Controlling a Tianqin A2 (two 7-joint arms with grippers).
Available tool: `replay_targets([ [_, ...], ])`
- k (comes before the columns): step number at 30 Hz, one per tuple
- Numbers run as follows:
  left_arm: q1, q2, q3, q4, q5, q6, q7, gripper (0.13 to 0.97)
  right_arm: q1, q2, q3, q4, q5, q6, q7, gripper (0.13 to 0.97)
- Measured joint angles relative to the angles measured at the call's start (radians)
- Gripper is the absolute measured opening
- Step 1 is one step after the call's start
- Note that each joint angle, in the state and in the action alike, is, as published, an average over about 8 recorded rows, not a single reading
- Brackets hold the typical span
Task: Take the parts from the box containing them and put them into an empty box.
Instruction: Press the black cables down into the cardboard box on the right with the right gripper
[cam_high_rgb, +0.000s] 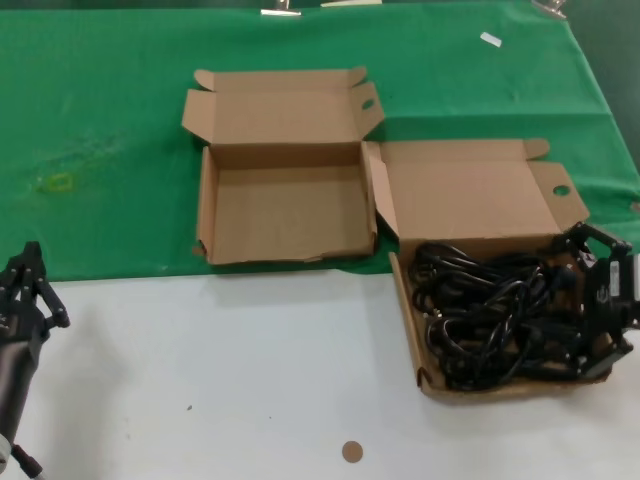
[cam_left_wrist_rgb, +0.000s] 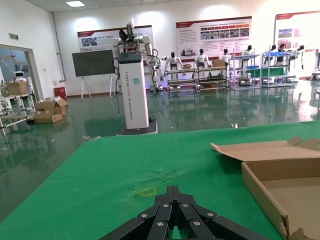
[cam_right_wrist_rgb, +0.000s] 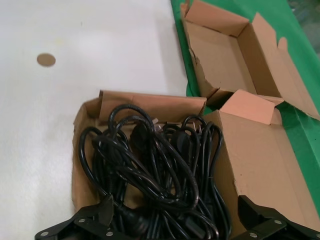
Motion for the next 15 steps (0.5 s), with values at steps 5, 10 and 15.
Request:
replay_targets([
  [5,0.0,0.0,0.0,0.0,0.0,0.0,0.0,0.144,0.042,-0.044,0.015,-0.035,-0.063,-0.065,-0.024,0.879],
  [10,0.0,0.0,0.0,0.0,0.0,0.0,0.0,0.144,0.068,-0.083,0.026,-0.062,-0.109,-0.107,-0.041,0.795],
  [15,0.0,0.0,0.0,0.0,0.0,0.0,0.0,0.144,0.083,-0.117,0.034,-0.084,-0.14,-0.138,-0.052,0.709],
])
